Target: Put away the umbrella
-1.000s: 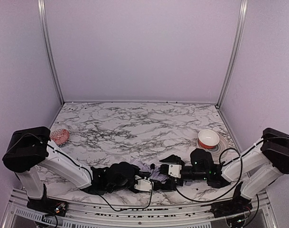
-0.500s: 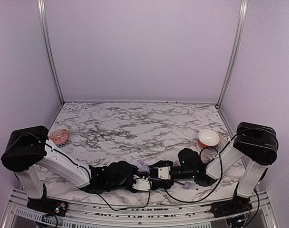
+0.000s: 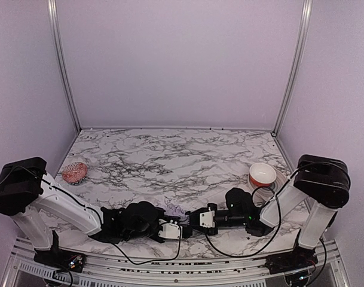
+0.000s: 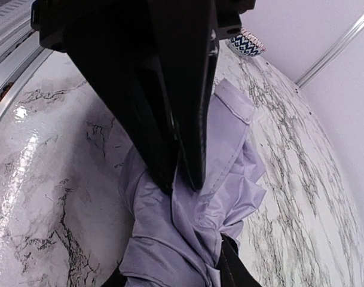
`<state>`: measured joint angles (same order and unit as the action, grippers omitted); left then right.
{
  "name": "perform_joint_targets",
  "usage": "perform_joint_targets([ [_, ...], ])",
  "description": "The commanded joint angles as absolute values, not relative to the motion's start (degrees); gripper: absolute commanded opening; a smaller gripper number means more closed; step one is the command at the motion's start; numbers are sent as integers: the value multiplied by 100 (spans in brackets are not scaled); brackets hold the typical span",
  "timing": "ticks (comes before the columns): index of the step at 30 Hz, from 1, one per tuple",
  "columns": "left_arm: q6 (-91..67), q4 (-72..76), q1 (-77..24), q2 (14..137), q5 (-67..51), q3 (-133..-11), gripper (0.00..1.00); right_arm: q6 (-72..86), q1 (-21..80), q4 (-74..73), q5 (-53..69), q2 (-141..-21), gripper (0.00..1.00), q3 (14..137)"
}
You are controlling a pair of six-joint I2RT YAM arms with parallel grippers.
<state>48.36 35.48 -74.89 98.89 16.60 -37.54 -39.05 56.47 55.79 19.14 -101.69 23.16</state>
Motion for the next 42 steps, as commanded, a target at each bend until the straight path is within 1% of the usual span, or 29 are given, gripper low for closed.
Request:
perform_joint_targets([
  [1, 4477, 2849, -7493, 9536, 1936, -3355, 15, -3835, 5573, 5670, 1791, -9924, 7, 2286],
  [3, 4380, 2982, -7484, 9252, 2120, -3293, 25, -3928, 5580, 5586, 1780, -9895, 2, 2282],
  [6, 4271, 3033, -7489, 8699, 2132, -3166, 41, -4033, 5581, 5572, 1664, -9839, 0, 2255],
  [8, 4037, 3026, -7489, 8260, 2091, -3006, 46, -4117, 5583, 5600, 1512, -9729, 0, 2224],
  [10, 3785, 2996, -7448, 7756, 1985, -2816, 49, -4253, 5595, 5588, 1349, -9537, 0, 2198],
  [13, 3219, 2835, -7216, 6894, 1605, -2556, 49, -4758, 5646, 5313, 1127, -9161, 0, 2231],
  [14, 2966, 2739, -7069, 6627, 1335, -2486, 49, -4885, 5651, 5195, 1075, -9027, 0, 2264],
  [17, 2201, 2482, -6449, 5932, 51, -2255, 50, -5285, 5652, 5014, 941, -8617, 0, 2303],
  [19, 1810, 2478, -6223, 5646, -282, -2066, 49, -5643, 5654, 4917, 861, -8355, 0, 2332],
  [20, 1684, 2479, -6131, 5490, -405, -2005, 50, -5793, 5662, 4857, 806, -8235, 0, 2370],
  [23, 1385, 2470, -5981, 5406, -722, -2058, 57, -6236, 5663, 4546, 714, -7849, 0, 2522],
  [27, 879, 2422, -5891, 5626, -1053, -2587, 60, -6927, 5700, 4450, 478, -7430, 0, 2778],
  [31, 254, 2242, -5841, 6019, -1306, -3353, 66, -7721, 5696, 4137, 183, -7212, 0, 3230],
  [34, -37, 2141, -5838, 6398, -1514, -3759, 75, -8085, 5693, 4078, 97, -7160, 0, 3511],
  [36, -22, 2016, -5831, 6579, -1525, -3907, 81, -8194, 5687, 4017, 174, -7112, 0, 3632],
  [42, -139, 2066, -5514, 6456, -1720, -3890, 87, -8300, 5697, 3995, 417, -6900, 0, 3700],
])
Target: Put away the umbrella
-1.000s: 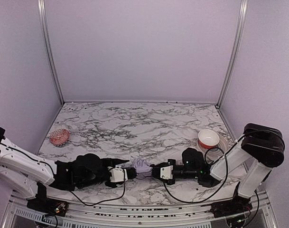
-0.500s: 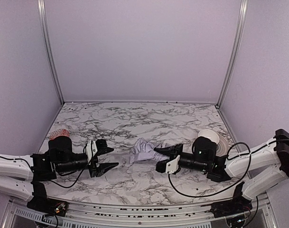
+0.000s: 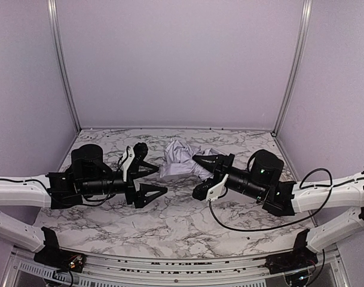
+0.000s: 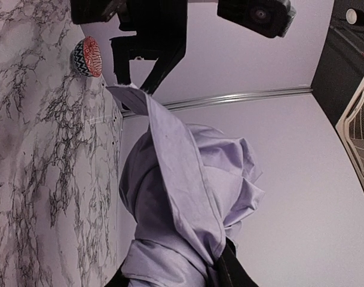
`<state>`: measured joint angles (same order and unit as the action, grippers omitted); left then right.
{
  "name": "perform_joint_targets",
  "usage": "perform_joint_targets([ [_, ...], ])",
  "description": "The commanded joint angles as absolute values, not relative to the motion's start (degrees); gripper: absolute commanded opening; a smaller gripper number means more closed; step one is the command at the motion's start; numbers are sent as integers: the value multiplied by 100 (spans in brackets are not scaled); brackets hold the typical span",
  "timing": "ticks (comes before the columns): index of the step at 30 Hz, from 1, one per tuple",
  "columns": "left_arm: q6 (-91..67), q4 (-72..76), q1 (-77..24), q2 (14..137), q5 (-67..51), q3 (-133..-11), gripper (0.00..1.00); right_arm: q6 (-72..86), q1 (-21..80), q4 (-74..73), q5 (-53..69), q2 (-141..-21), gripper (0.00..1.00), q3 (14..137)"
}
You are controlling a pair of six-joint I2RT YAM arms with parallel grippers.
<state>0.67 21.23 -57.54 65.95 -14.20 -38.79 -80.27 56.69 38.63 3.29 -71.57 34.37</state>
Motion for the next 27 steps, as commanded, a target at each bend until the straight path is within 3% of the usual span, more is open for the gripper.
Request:
perform_joint_targets([
  [1, -153, 2187, -5425, 6399, -1921, -3834, 88, -8297, 5696, 3989, 448, -6857, 0, 3692],
  [8, -1100, 2997, -4891, 6809, -3096, -3815, 87, -8354, 5696, 4019, 477, -6865, 0, 3712],
  [14, -1632, 3111, -4842, 7352, -4352, -4174, 56, -8412, 5700, 3943, 407, -6827, 0, 3772],
  [23, -1529, 3071, -4833, 7327, -4389, -4325, 57, -8422, 5696, 3890, 348, -6880, 0, 3758],
  [25, -1506, 3076, -4833, 7328, -4430, -4337, 45, -8420, 5699, 3878, 360, -6893, 0, 3766],
  [26, -1508, 3072, -4834, 7330, -4430, -4341, 32, -8422, 5698, 3862, 360, -6891, 0, 3770],
  [27, -1504, 3068, -4834, 7330, -4434, -4336, 11, -8429, 5695, 3850, 365, -6897, 0, 3778],
])
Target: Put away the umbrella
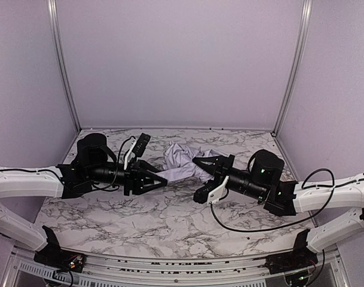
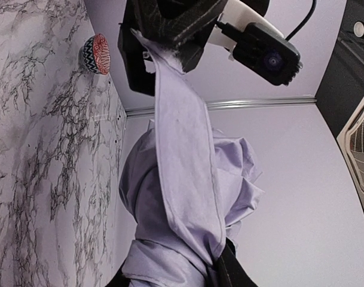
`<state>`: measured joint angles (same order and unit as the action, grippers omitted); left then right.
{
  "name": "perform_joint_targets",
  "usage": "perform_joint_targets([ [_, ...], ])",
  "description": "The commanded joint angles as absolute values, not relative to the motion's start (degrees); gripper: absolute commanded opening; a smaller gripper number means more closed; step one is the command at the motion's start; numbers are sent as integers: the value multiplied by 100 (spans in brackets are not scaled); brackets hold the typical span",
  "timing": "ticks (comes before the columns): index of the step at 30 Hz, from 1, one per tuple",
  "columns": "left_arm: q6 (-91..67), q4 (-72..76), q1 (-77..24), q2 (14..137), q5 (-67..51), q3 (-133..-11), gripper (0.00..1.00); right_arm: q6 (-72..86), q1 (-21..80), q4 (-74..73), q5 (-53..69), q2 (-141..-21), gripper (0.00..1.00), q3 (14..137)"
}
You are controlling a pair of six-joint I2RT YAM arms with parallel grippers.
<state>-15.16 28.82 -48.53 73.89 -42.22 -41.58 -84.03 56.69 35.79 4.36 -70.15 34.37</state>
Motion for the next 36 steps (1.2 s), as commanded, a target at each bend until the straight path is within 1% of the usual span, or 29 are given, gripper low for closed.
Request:
perform_joint_targets([
  [1, -1492, 3073, -4834, 7318, -4434, -4344, 0, -8424, 5693, 3842, 365, -6899, 0, 3777],
  [5, -1428, 3076, -4847, 7211, -4330, -4292, 0, -8158, 5689, 3840, 351, -6866, 0, 3812],
  [7, -1241, 3016, -4879, 7037, -3939, -4154, 0, -7681, 5594, 3572, 317, -6889, 0, 3985],
  [9, -788, 2769, -4993, 6706, -3142, -3953, 0, -6917, 5417, 2838, 345, -7002, 0, 4314],
  [10, -534, 2610, -5103, 6514, -2641, -3899, 0, -6218, 5341, 2461, 389, -7078, 0, 4493],
  [12, 141, 2116, -5434, 6229, -1687, -3976, 0, -5129, 5106, 1707, 857, -7221, 0, 4796],
  [14, 825, 1546, -5842, 6140, -747, -4324, 0, -4217, 4871, 1347, 1331, -7351, 0, 4830],
  [16, 1617, 1023, -6260, 6246, -104, -4659, 0, -3717, 4598, 1119, 1562, -7500, 0, 4742],
  [20, 3334, 96, -7015, 6846, 1091, -5328, 0, -3133, 4549, 622, 1907, -7904, 1, 4660],
  [23, 4087, -346, -7267, 7374, 1948, -5899, 0, -2742, 4491, 316, 2163, -8198, 2, 4707],
  [25, 4488, -394, -7277, 7557, 2203, -6112, 0, -2622, 4427, 178, 2341, -8358, 3, 4648],
  [29, 4866, -317, -7269, 7895, 2346, -6210, 0, -2210, 4377, 626, 2759, -8796, 6, 4251],
  [33, 4703, -294, -7269, 8355, 2197, -6124, 0, -1814, 4311, 1261, 2753, -9403, 14, 4103],
  [36, 4658, -196, -7269, 8625, 2176, -6099, 0, -1634, 4147, 1804, 3068, -9849, 20, 4012],
])
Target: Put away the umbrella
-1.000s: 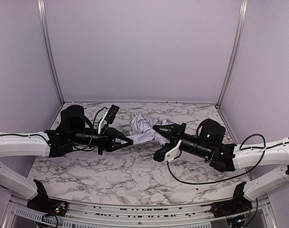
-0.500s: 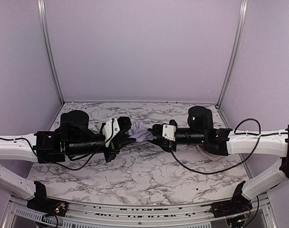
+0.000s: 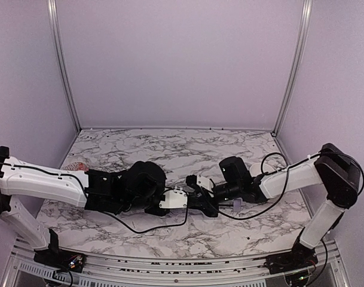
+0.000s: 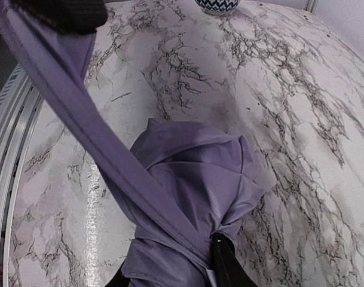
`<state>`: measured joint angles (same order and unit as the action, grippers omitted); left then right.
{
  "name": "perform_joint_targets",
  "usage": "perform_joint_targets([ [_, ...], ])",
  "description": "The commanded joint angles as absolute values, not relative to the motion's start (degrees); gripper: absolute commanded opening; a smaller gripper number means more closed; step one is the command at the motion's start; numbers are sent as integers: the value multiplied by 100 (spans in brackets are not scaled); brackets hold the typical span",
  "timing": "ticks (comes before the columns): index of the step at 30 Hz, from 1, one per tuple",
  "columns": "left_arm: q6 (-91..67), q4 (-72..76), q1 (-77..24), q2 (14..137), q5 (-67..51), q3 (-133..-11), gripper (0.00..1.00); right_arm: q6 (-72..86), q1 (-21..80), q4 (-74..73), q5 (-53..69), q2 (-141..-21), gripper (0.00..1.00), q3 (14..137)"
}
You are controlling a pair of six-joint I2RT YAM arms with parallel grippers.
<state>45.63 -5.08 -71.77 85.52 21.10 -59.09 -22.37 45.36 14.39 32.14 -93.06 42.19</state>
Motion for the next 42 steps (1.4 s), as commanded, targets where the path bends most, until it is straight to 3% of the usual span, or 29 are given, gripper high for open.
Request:
perform_joint_targets([
  [1, 4659, -179, -7269, 8702, 2210, -6100, 0, -1617, 4111, 1802, 3150, -9993, 23, 4046],
  [8, 4573, 16, -7312, 8833, 2219, -5940, 0, -1455, 4089, 1696, 3141, -10413, 49, 4113],
  [12, 4730, 225, -7339, 8739, 2452, -5952, 0, -1508, 4087, 1759, 3125, -10338, 57, 3909],
  [16, 5056, 454, -7315, 8910, 2953, -5995, 0, -1605, 4087, 1992, 3221, -10298, 55, 3706],
  [27, 5249, 675, -7430, 8646, 2304, -6277, 0, -1533, 4085, 2217, 3203, -10557, 52, 3733],
  [31, 5634, 435, -7762, 9187, 2895, -6623, 0, -1459, 4093, 2136, 3078, -10588, 50, 3827],
  [34, 5840, 445, -7922, 9404, 3406, -6827, 0, -1327, 4088, 2051, 2899, -10546, 53, 3868],
  [39, 6169, 525, -7913, 9143, 3268, -6713, 0, -1213, 4087, 2039, 2776, -10417, 56, 3828],
  [40, 6145, 346, -7911, 9093, 3165, -6655, 0, -1208, 4087, 2043, 2795, -10411, 55, 3831],
  [42, 5865, -76, -7910, 9041, 2881, -6610, 0, -1149, 4087, 2073, 2822, -10434, 37, 3859],
])
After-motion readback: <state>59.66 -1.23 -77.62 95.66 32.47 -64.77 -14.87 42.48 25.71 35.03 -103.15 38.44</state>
